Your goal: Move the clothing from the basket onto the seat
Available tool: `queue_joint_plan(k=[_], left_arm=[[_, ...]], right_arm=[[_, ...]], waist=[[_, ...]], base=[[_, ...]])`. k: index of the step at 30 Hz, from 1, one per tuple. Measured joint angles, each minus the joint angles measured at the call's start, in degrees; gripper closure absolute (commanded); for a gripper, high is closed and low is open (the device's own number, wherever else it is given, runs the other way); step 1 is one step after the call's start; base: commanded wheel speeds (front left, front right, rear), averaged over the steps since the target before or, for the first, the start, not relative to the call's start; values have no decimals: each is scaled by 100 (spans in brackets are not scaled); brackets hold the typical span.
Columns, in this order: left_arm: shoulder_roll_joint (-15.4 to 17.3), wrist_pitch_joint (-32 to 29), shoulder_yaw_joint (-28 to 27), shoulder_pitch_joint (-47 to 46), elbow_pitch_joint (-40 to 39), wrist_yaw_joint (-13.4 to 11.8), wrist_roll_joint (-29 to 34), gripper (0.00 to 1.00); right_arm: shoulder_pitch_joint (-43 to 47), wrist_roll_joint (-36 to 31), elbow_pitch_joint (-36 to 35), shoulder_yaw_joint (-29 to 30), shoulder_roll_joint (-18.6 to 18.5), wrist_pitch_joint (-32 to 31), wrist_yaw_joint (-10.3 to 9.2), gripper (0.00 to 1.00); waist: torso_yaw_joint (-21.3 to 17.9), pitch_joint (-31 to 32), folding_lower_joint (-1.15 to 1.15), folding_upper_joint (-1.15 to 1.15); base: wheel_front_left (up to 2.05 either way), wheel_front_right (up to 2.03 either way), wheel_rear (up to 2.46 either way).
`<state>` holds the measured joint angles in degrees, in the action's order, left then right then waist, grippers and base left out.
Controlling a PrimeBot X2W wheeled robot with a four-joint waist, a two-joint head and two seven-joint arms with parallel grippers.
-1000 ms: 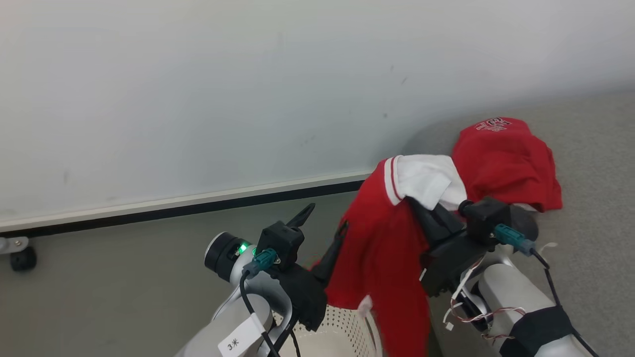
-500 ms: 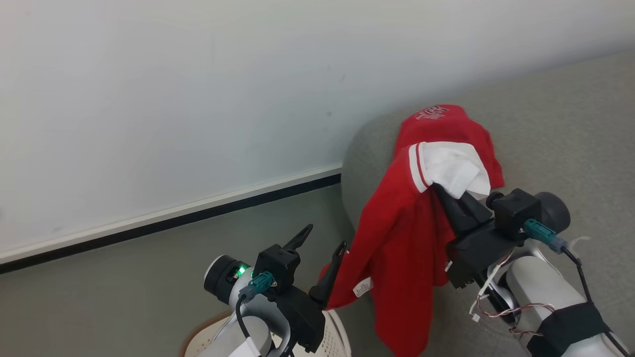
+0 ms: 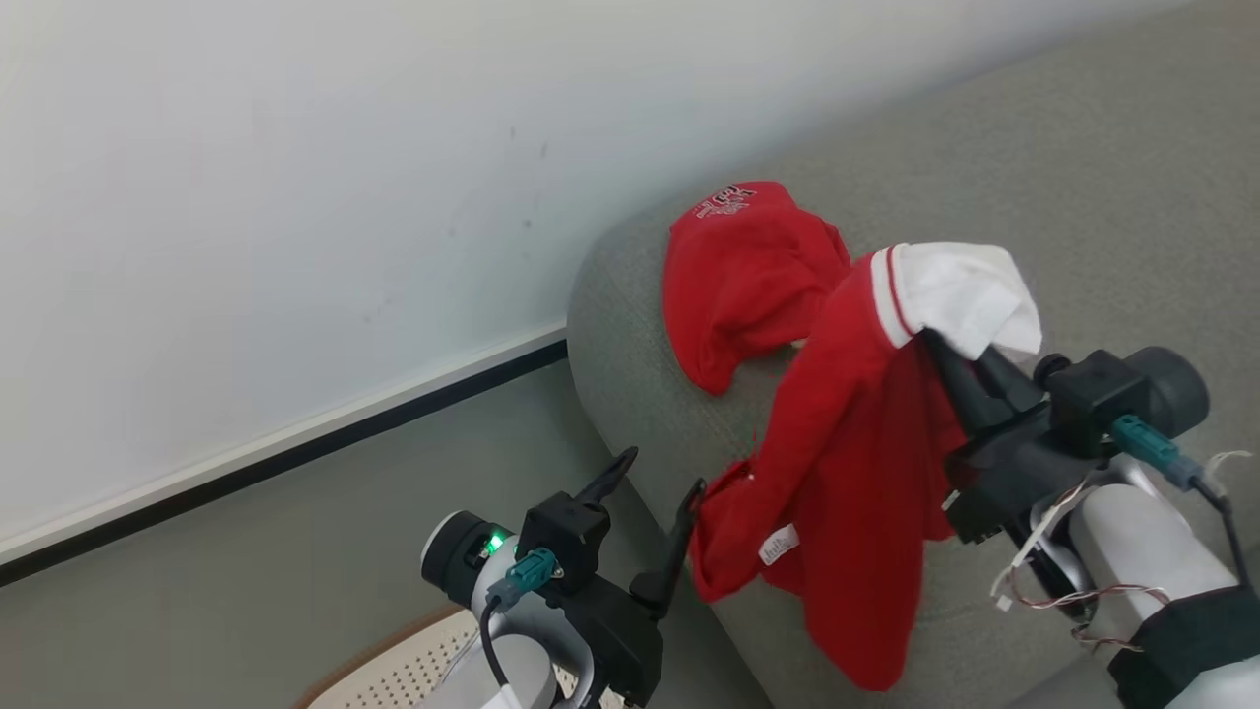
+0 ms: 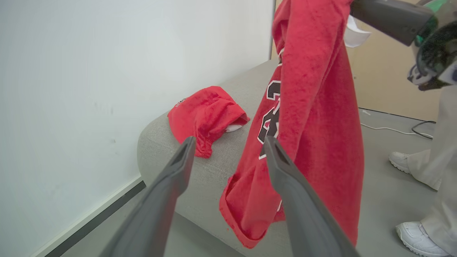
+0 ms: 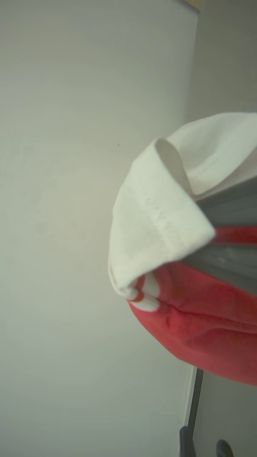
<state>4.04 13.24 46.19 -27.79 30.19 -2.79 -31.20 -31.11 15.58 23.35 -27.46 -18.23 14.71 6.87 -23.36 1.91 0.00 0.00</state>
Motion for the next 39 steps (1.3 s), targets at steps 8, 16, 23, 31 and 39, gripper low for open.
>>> queue_joint_plan(k=[8,16,23,31,39], left_arm=[[-44,7,63,-23,-12,1,3,0],[-46,49,68,-44,-233,-37,85,0],[94,66,65,-263,-645,-94,364,0],[238,67,131,-506,-1043,-125,636,0],[230,-13,282,-901,-1350,-119,812,0]], right_arm=[[-263,1,-25,234,-201,-1,0,100],[-1278,54,112,623,-566,-126,1,100],[-2434,278,493,1014,-929,-488,4,100],[-3568,344,1132,1344,-1336,-767,19,100],[-3761,396,1807,1414,-1352,-935,-10,100]], waist=[[-4,-178,0,0],[237,-390,0,0],[481,-776,1,0],[766,-1380,1,1],[1000,-2055,2,1]], base=[[0,0,0],[0,0,0],[0,0,0],[0,0,0],[0,0,0]])
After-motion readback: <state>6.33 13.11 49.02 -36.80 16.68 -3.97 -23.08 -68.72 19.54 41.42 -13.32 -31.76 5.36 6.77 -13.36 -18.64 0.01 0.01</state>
